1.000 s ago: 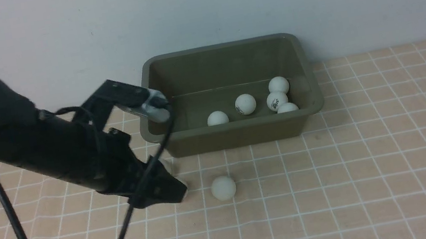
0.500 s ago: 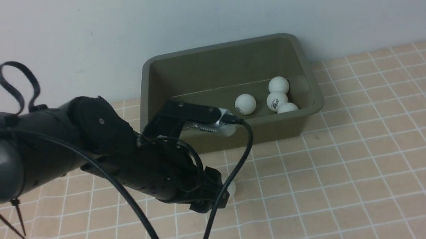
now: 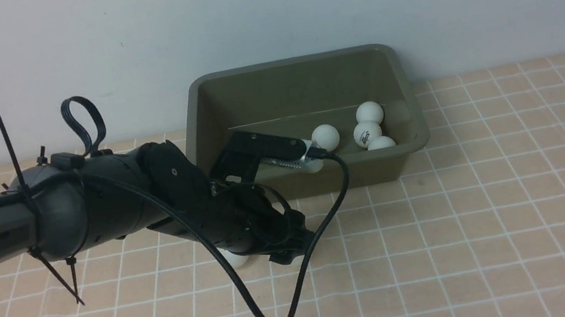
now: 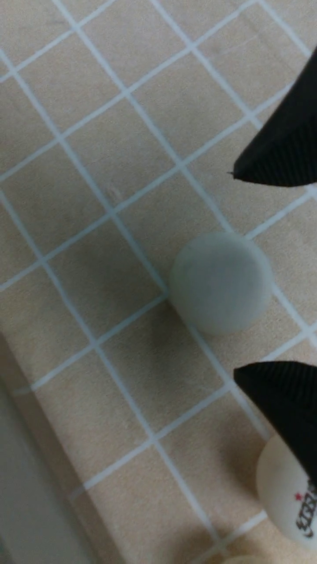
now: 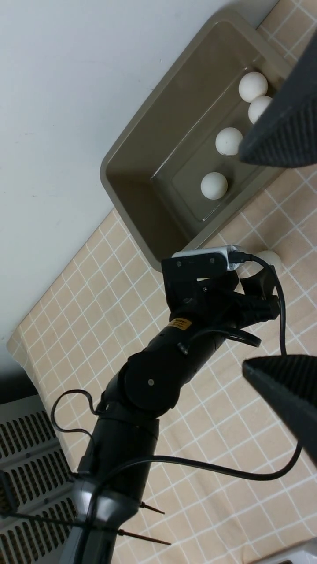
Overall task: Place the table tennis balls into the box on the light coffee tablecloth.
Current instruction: 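Reach for and grasp a ping pong ball on the table beside the basket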
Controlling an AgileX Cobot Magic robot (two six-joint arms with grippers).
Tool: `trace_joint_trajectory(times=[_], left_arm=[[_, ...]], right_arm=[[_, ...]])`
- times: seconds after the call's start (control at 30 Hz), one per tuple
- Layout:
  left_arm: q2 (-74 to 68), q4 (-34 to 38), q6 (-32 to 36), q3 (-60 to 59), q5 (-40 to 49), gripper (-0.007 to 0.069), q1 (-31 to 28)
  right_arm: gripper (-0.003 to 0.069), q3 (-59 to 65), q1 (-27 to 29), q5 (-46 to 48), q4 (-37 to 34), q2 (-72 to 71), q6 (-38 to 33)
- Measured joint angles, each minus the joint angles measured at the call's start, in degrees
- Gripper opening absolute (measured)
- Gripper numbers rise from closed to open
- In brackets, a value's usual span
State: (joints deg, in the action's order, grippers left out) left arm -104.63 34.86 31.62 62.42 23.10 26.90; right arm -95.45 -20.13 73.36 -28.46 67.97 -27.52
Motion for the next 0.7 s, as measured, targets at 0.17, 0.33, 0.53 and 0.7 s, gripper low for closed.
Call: trace_joint_trajectory(times=[0.17,0.33,0.53,0.7], left_arm=[[-0.99,0.36,1.32,0.0,-1.22,0.0444,0.39],[-2.47,0.45,4.16,0.0,-4.32,0.0444,3.06],[-2.47,0.5,4.47,0.0,-6.49,0.0444,3.8],[-2.89,0.49,4.76,0.0,-8.43,0.0444,3.8]], right_arm=[[0.0516,0.0,0.0,0.0,0.0,0.0,0.07],[0.0516,0.0,0.0,0.0,-0.12,0.0,0.29],[0.0516,0.0,0.0,0.0,-0.18,0.0,0.43],[0.0516,0.0,0.0,0.0,-0.18,0.0,0.43]])
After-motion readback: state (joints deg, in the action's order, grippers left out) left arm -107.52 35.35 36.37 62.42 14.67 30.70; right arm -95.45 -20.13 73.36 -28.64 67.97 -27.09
